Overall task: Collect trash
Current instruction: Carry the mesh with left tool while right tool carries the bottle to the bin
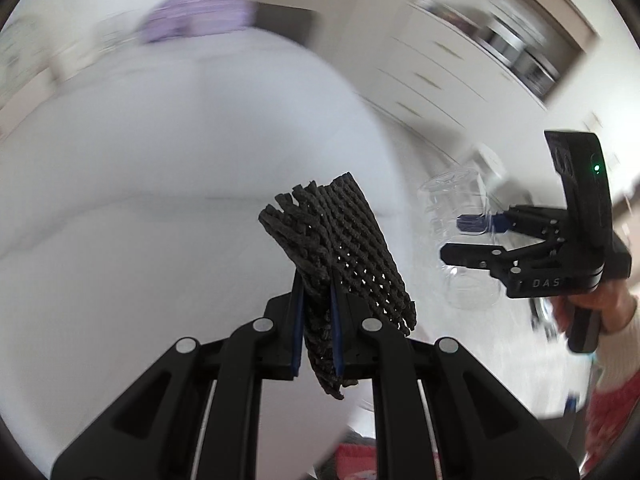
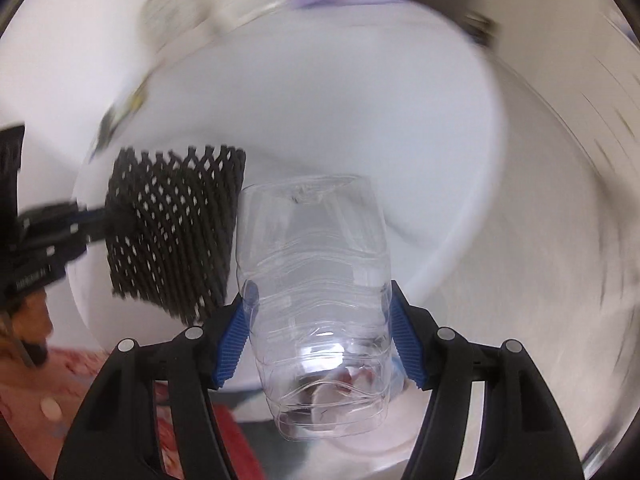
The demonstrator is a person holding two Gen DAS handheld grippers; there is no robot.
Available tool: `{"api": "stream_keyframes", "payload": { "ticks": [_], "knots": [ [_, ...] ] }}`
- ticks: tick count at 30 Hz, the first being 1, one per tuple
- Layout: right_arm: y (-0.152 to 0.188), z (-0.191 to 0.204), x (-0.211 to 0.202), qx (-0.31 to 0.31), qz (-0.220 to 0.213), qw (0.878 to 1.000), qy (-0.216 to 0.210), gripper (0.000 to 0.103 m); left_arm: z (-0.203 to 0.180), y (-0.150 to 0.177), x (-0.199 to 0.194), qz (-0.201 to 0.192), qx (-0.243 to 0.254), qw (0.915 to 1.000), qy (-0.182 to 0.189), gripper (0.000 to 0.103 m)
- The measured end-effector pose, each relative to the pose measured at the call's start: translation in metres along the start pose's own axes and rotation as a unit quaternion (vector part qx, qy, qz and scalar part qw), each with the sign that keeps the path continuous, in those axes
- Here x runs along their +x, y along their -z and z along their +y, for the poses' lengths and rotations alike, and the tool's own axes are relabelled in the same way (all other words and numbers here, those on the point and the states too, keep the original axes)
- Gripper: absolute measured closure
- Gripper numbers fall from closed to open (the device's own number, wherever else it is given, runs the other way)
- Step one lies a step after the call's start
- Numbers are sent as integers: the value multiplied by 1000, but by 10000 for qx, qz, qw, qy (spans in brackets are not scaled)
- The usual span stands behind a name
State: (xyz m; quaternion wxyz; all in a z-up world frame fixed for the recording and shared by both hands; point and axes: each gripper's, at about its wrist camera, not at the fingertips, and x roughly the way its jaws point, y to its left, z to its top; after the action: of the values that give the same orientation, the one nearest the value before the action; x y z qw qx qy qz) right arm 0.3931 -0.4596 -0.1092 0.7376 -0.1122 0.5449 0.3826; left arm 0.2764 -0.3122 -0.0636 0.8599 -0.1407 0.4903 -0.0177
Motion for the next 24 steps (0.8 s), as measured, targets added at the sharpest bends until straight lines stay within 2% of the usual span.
{"api": "stream_keyframes", "payload": {
  "ticks": [4,6,8,11,14,18,24],
  "knots": [
    [71,-59,-30,989,-335,9941,298,38,-80,6,24,234,700,9967,345,92],
    [104,-75,-41,1277,-410,9901,416,38,-119,11,36,335,1042,9929,473,92],
    [131,-87,-48,1515,-448,9860,530,38,-144,12,48,433,1229,9899,553,92],
    [156,-99,-53,1752,-505,9816,566,38,-181,15,67,658,1469,9849,644,92],
    [184,-129,-68,1914,-589,9782,553,38,-204,14,82,810,1662,9810,589,92],
    [204,-151,-83,2116,-699,9736,499,38,-219,19,97,1069,1782,9767,534,92],
    [210,-165,-87,2405,-760,9666,447,38,-229,29,121,1459,2050,9667,468,92]
  ]
}}
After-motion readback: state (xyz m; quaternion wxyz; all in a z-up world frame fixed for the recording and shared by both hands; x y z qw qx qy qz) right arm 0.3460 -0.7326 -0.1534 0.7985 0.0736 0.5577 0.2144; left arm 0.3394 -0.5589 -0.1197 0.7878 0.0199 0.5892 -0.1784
